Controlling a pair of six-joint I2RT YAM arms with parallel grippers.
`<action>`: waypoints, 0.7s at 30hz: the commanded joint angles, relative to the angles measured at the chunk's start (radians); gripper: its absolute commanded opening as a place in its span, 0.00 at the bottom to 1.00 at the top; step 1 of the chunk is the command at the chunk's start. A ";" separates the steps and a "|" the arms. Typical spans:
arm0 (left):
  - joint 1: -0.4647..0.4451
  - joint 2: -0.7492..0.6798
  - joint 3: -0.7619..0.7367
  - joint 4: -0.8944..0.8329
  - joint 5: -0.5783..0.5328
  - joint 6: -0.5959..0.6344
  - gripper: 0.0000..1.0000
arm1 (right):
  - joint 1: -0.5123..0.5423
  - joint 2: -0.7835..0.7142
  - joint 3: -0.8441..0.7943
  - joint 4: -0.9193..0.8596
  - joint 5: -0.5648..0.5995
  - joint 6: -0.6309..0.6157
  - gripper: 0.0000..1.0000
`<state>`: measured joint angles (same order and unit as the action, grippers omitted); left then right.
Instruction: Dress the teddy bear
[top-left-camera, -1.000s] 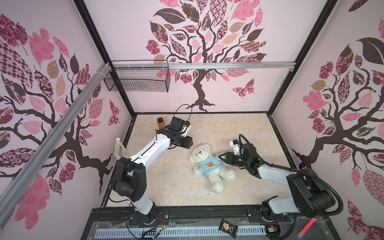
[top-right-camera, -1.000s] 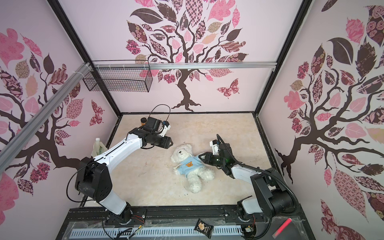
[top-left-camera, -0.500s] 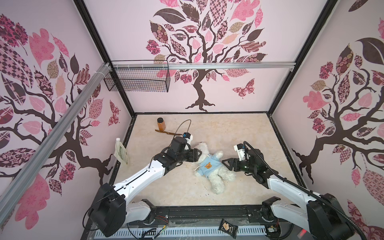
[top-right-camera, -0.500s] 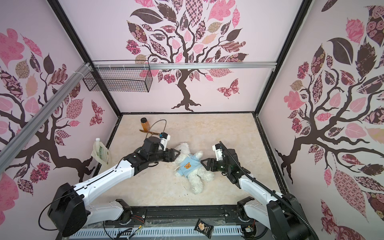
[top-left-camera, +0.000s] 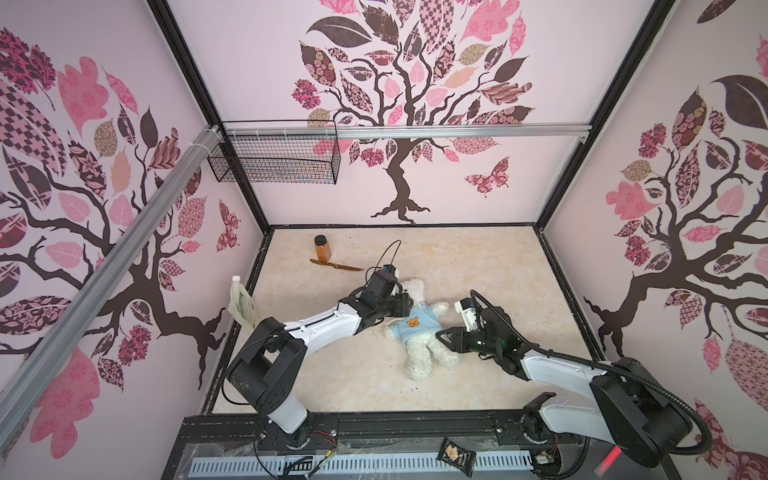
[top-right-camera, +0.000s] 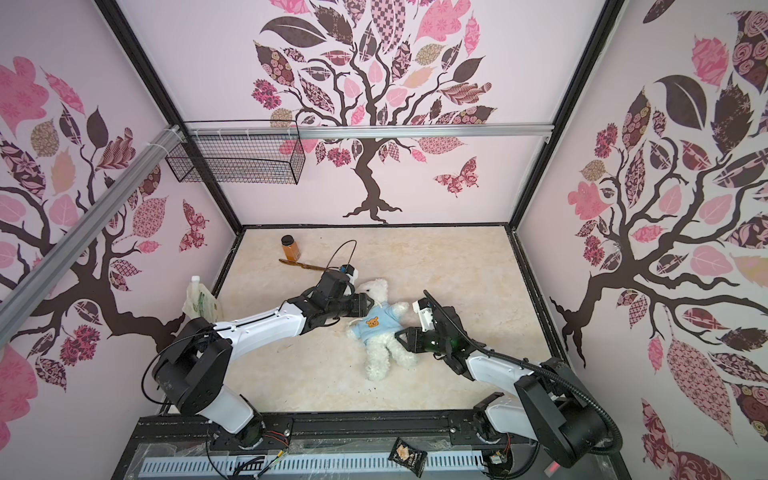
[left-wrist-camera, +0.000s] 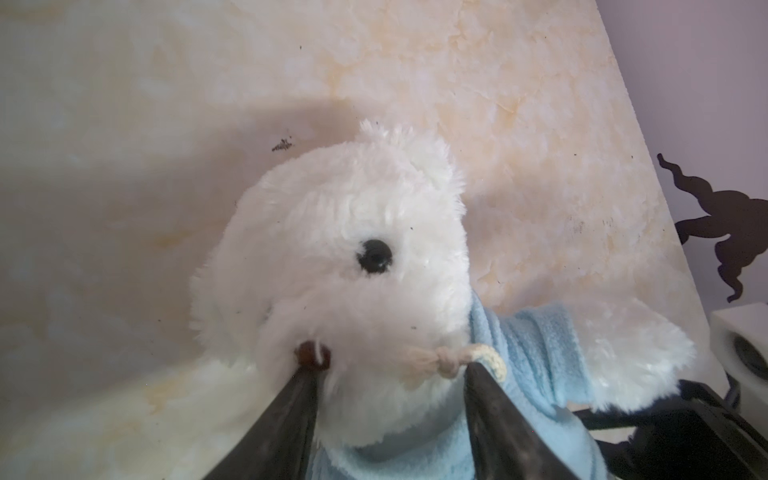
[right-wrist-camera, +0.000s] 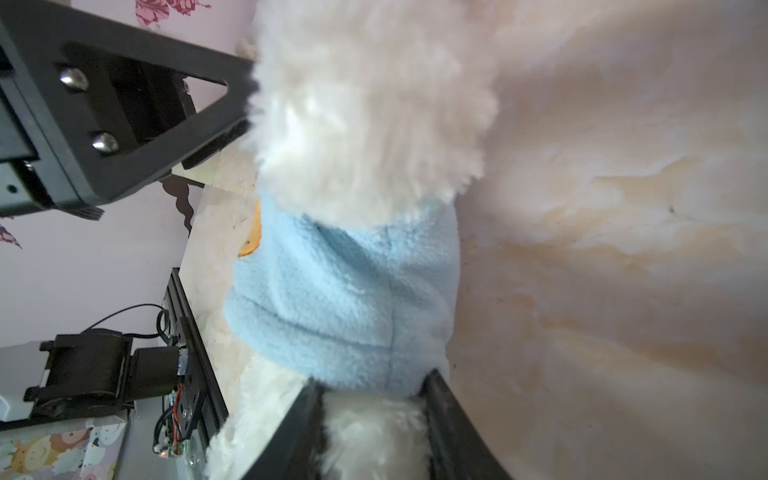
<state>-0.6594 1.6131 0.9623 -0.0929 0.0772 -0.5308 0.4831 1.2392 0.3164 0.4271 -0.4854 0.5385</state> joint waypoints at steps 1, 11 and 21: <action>0.028 -0.026 0.049 -0.021 -0.067 0.083 0.62 | 0.002 -0.035 0.067 -0.056 0.076 -0.062 0.52; 0.104 -0.463 -0.274 0.222 -0.530 0.424 0.72 | 0.001 -0.276 0.165 -0.286 0.650 -0.330 0.79; 0.341 -0.572 -0.586 0.567 -0.630 0.579 0.93 | -0.185 -0.187 0.072 -0.019 0.970 -0.376 1.00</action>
<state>-0.3641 1.0107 0.4229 0.3256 -0.5148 -0.0147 0.3496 1.0229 0.4316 0.2901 0.3386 0.1982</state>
